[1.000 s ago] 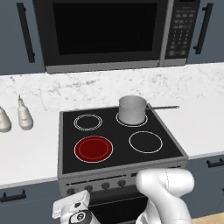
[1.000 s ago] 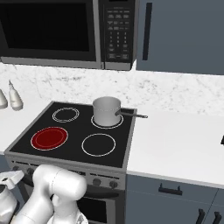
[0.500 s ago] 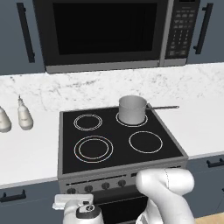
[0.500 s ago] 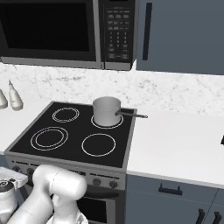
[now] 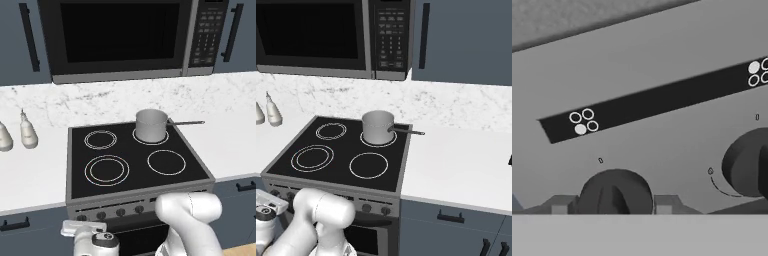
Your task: Turn off the front left burner of the stove.
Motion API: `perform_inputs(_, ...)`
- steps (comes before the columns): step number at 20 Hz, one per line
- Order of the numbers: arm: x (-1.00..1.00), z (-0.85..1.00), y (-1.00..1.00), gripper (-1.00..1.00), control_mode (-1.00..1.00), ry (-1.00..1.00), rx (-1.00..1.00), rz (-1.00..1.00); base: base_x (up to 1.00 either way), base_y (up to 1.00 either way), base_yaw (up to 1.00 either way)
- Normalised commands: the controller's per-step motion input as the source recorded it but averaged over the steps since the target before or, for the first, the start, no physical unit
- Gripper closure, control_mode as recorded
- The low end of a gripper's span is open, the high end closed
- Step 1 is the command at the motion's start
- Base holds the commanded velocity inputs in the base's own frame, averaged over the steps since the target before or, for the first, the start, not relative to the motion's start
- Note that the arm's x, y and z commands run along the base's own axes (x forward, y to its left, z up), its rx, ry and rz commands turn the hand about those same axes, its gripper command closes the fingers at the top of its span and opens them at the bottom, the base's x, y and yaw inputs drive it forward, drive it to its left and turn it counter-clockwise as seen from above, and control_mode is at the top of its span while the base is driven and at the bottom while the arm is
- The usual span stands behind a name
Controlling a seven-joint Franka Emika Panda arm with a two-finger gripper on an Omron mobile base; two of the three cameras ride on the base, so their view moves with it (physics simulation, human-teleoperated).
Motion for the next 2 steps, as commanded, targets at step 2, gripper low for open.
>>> perform_inputs(2, 0.0, 0.0, 0.0, 1.0, -1.0, 0.0, 0.0, 0.0, 0.0, 0.0, 0.0)
